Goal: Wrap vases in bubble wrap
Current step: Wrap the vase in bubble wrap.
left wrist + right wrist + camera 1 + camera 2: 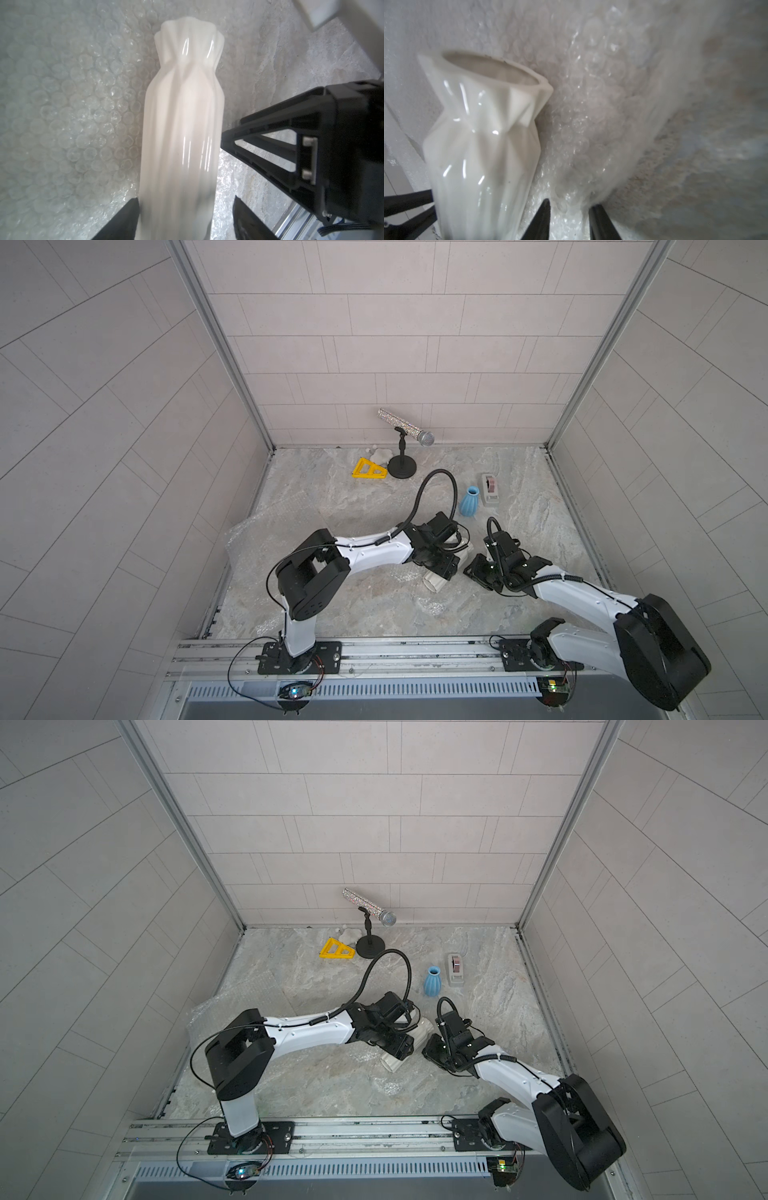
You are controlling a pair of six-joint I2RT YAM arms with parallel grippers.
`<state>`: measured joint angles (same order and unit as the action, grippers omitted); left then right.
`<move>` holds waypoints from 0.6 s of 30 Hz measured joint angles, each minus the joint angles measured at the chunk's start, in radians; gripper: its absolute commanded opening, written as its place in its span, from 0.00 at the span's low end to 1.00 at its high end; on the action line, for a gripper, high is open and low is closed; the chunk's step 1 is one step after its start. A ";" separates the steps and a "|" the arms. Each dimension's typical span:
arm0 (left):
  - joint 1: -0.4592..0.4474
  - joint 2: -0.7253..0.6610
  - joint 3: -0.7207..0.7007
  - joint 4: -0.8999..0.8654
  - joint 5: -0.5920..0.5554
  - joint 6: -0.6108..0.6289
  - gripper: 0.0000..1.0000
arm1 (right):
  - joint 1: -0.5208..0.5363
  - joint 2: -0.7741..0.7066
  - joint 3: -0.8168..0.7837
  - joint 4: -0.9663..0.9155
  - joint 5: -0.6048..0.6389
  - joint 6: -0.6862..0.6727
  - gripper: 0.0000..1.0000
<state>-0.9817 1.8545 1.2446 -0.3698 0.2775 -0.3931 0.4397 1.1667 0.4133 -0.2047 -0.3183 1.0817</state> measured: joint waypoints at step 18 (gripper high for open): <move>0.001 0.000 -0.037 0.088 0.015 -0.130 0.65 | -0.164 -0.261 -0.042 -0.083 -0.035 -0.058 0.00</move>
<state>-0.9806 1.8545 1.2072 -0.2821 0.2924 -0.5236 0.2760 0.9058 0.3714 -0.2874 -0.3531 1.0241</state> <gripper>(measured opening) 0.655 0.042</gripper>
